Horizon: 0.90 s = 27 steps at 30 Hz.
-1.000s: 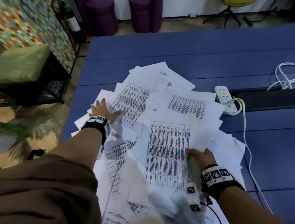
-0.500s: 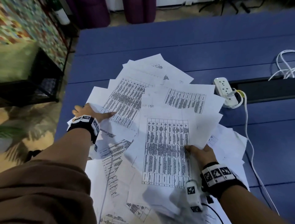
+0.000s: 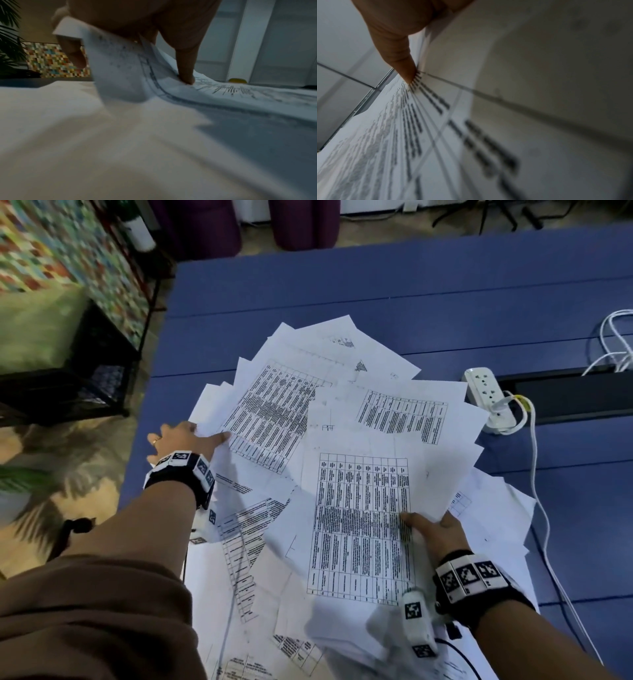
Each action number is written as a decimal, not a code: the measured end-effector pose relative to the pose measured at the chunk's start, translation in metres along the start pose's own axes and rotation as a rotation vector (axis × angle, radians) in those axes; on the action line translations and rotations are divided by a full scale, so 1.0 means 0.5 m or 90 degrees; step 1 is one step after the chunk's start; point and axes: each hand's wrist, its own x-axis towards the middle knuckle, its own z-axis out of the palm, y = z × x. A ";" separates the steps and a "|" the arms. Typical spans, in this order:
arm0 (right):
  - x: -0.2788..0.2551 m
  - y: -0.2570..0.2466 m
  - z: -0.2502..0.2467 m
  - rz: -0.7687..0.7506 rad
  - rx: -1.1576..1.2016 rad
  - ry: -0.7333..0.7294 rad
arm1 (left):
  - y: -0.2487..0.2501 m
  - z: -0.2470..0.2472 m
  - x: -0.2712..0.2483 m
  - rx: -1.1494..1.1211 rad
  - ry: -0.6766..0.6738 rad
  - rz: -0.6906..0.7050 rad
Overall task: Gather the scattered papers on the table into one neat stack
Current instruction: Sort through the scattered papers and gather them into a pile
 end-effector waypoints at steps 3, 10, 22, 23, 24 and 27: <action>0.006 0.008 0.002 0.005 0.004 0.000 | 0.005 -0.007 -0.016 -0.148 0.056 0.064; 0.015 0.013 -0.001 0.024 -0.004 -0.014 | 0.022 -0.068 -0.078 -0.234 0.105 0.206; -0.062 0.008 -0.008 -0.022 -0.142 -0.011 | -0.016 -0.220 -0.269 -0.409 0.286 0.339; -0.074 0.013 -0.011 -0.026 -0.159 -0.011 | -0.022 -0.227 -0.278 -0.432 0.301 0.346; -0.083 0.020 -0.016 -0.028 -0.171 -0.013 | -0.029 -0.234 -0.288 -0.461 0.314 0.353; -0.115 0.033 -0.031 -0.023 -0.196 -0.017 | -0.045 -0.256 -0.322 -0.568 0.342 0.371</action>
